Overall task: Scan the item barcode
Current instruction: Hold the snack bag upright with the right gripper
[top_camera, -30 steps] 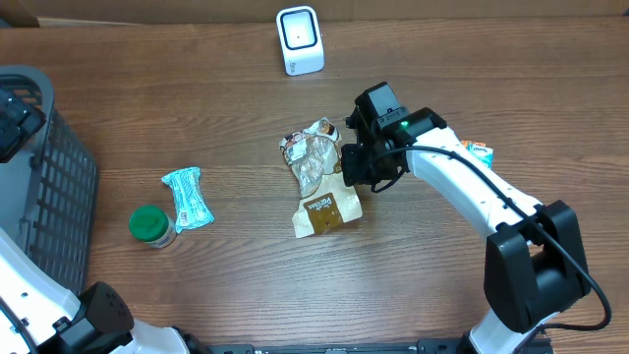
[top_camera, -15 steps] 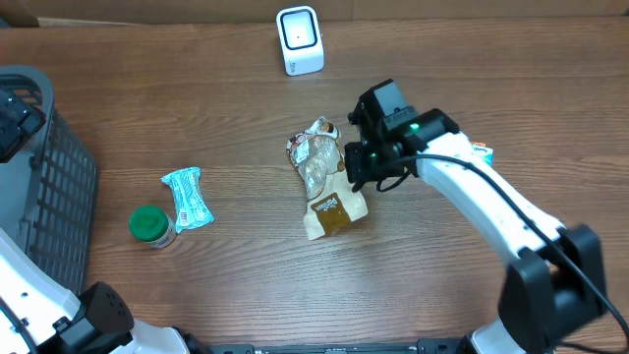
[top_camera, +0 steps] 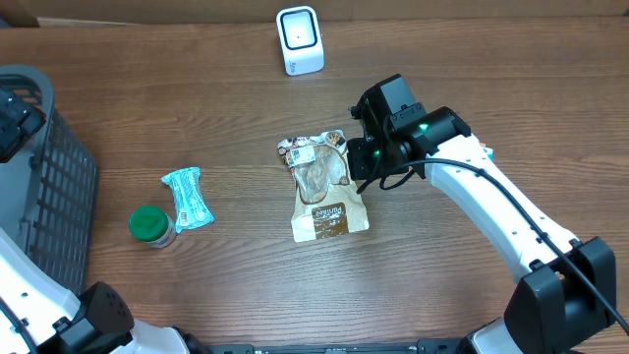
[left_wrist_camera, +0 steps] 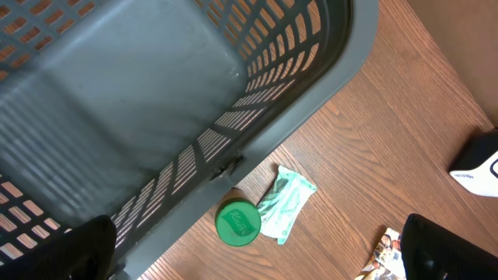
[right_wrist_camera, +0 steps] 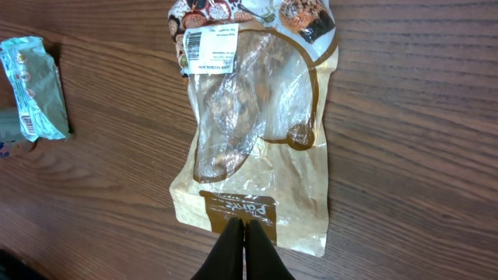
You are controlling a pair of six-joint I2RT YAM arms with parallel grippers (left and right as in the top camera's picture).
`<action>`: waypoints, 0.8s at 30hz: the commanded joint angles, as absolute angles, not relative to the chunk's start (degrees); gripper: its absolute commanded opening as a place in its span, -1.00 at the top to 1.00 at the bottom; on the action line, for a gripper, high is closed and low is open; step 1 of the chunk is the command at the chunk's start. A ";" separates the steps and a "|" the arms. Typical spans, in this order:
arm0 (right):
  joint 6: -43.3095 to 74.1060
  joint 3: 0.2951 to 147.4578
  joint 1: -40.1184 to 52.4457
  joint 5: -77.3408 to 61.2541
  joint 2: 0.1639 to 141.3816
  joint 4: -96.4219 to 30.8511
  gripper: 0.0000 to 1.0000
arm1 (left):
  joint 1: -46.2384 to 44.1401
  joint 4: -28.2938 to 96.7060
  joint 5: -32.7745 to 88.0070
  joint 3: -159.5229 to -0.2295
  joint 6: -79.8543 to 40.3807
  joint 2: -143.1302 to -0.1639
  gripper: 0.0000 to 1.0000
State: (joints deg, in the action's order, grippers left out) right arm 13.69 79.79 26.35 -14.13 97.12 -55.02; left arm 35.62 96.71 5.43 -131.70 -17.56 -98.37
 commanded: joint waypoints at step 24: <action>13.43 80.75 26.61 -13.54 96.55 -53.30 0.92 | 35.22 96.79 5.76 -131.76 -16.71 -98.24 -0.99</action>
State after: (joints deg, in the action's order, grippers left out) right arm 13.69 79.79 26.35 -14.13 97.12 -53.58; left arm 35.62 96.71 5.41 -131.70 -17.56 -98.37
